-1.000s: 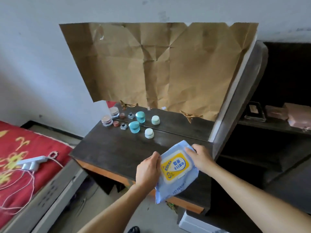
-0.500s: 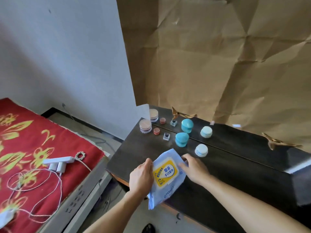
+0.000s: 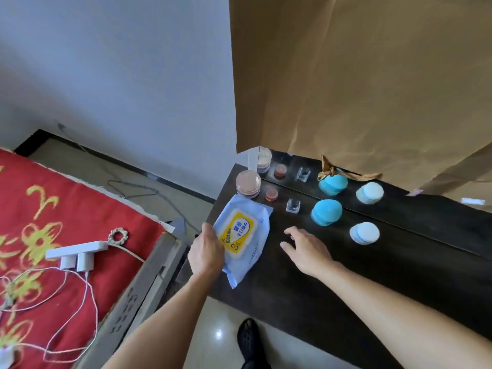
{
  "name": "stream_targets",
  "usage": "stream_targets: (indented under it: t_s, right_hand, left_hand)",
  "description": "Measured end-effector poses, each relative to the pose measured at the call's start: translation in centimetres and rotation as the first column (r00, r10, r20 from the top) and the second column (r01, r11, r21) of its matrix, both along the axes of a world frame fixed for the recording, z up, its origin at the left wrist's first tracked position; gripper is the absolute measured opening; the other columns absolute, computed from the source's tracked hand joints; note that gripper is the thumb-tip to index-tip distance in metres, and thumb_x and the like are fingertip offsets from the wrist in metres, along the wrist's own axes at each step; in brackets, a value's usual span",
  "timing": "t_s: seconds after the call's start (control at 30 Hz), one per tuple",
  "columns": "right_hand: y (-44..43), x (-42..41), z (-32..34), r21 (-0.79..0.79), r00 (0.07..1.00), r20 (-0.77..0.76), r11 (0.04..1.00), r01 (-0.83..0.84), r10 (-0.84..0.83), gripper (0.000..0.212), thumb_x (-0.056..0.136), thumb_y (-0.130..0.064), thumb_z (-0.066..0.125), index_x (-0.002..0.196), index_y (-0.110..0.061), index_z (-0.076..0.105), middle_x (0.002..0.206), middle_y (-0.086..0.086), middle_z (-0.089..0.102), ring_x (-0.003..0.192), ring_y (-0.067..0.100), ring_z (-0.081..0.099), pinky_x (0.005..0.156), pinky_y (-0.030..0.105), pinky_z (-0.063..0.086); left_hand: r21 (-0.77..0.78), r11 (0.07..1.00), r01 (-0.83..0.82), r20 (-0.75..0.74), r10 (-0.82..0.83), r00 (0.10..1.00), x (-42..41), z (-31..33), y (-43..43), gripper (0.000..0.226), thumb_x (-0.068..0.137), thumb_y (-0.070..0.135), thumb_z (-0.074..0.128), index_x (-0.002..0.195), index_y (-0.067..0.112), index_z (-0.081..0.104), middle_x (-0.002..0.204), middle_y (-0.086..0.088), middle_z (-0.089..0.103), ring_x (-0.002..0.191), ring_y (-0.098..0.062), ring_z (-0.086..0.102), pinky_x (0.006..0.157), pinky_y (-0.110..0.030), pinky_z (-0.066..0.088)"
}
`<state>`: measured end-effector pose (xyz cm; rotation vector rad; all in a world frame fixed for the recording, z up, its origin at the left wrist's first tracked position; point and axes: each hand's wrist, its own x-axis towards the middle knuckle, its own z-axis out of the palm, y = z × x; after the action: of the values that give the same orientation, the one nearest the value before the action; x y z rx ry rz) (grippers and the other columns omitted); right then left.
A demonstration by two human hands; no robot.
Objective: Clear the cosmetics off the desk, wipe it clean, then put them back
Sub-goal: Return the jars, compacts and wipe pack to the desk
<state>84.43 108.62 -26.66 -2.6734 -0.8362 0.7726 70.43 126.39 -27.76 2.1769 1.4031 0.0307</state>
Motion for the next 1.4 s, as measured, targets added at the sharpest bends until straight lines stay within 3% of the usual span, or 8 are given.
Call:
stream_targets:
  t_s: [0.17, 0.33, 0.5, 0.67, 1.0, 1.23, 1.4]
  right_hand:
    - [0.6, 0.3, -1.2, -0.067, 0.996, 0.065, 0.996, -0.058, 0.062, 0.039, 0.096, -0.037, 0.048, 0.133, -0.026, 0.041, 0.13, -0.001, 0.048, 0.115, 0.018, 0.05, 0.084, 0.032, 0.048]
    - [-1.1, 0.2, -0.9, -0.057, 0.995, 0.069, 0.996, -0.066, 0.07, 0.038, 0.095, -0.036, 0.049, 0.131, -0.026, 0.042, 0.128, -0.002, 0.048, 0.113, 0.017, 0.051, 0.082, 0.03, 0.048]
    - [-5.6, -0.2, 0.9, 0.007, 0.988, 0.138, 0.997, -0.074, 0.072, 0.034, 0.095, -0.037, 0.049, 0.126, -0.024, 0.049, 0.123, -0.003, 0.05, 0.113, 0.017, 0.05, 0.082, 0.031, 0.046]
    - [-14.0, -0.5, 3.4, 0.076, 0.98, 0.2, 0.997, -0.03, 0.014, 0.032, 0.094, -0.035, 0.048, 0.123, -0.022, 0.052, 0.122, -0.003, 0.05, 0.116, 0.017, 0.049, 0.087, 0.034, 0.046]
    - [-39.8, -3.5, 7.6, 0.218, 0.917, 0.318, 0.96, 0.175, -0.239, 0.028, 0.091, -0.033, 0.055, 0.116, -0.02, 0.059, 0.117, -0.004, 0.055, 0.109, 0.016, 0.055, 0.085, 0.034, 0.048]
    - [-56.8, -3.5, 12.0, 0.308, 0.763, 0.418, 0.867, 0.392, -0.493, 0.023, 0.089, -0.029, 0.059, 0.109, -0.018, 0.063, 0.105, -0.004, 0.059, 0.094, 0.018, 0.063, 0.069, 0.033, 0.05]
    - [-63.7, -1.5, 15.5, 0.399, 0.629, 0.47, 0.785, 0.475, -0.619, 0.019, 0.086, -0.021, 0.064, 0.102, -0.012, 0.067, 0.096, 0.003, 0.064, 0.081, 0.026, 0.066, 0.064, 0.037, 0.052]
  left_hand:
    - [0.106, 0.983, 0.149, -0.115, -0.136, 0.984, 0.3, -2.8, 0.3, 0.025, 0.086, 0.005, 0.038, 0.109, 0.009, 0.047, 0.106, -0.013, 0.058, 0.099, -0.034, 0.048, 0.081, -0.04, 0.038]
    - [0.223, 0.918, 0.329, -0.206, -0.286, 0.936, 1.2, -1.6, -0.4, 0.028, 0.083, 0.013, 0.05, 0.11, 0.01, 0.052, 0.109, -0.011, 0.052, 0.1, -0.032, 0.046, 0.082, -0.039, 0.036]
    - [0.188, 0.826, 0.531, -0.251, -0.483, 0.839, 2.9, 2.1, -3.8, 0.027, 0.088, 0.016, 0.043, 0.113, 0.017, 0.054, 0.113, -0.002, 0.057, 0.104, -0.024, 0.051, 0.083, -0.031, 0.038]
    - [0.297, 0.738, 0.606, -0.071, -0.616, 0.784, 4.0, 5.5, -11.8, 0.015, 0.087, 0.018, 0.047, 0.097, 0.014, 0.056, 0.1, -0.006, 0.06, 0.097, -0.031, 0.057, 0.073, -0.041, 0.043]
    - [0.468, 0.502, 0.727, 0.073, -0.842, 0.535, 4.5, 9.8, -36.5, 0.008, 0.075, 0.012, 0.062, 0.082, 0.013, 0.057, 0.081, -0.005, 0.062, 0.076, -0.03, 0.06, 0.063, -0.036, 0.046]
    - [0.581, 0.321, 0.748, 0.162, -0.946, 0.281, 7.5, 14.1, -52.1, 0.016, 0.065, 0.012, 0.064, 0.071, 0.014, 0.049, 0.069, -0.002, 0.057, 0.064, -0.027, 0.057, 0.055, -0.032, 0.045]
    - [0.619, 0.263, 0.74, 0.259, -0.958, 0.123, 11.2, 16.8, -59.5, 0.014, 0.077, 0.008, 0.06, 0.091, 0.01, 0.061, 0.082, -0.004, 0.062, 0.076, -0.025, 0.059, 0.066, -0.034, 0.049]
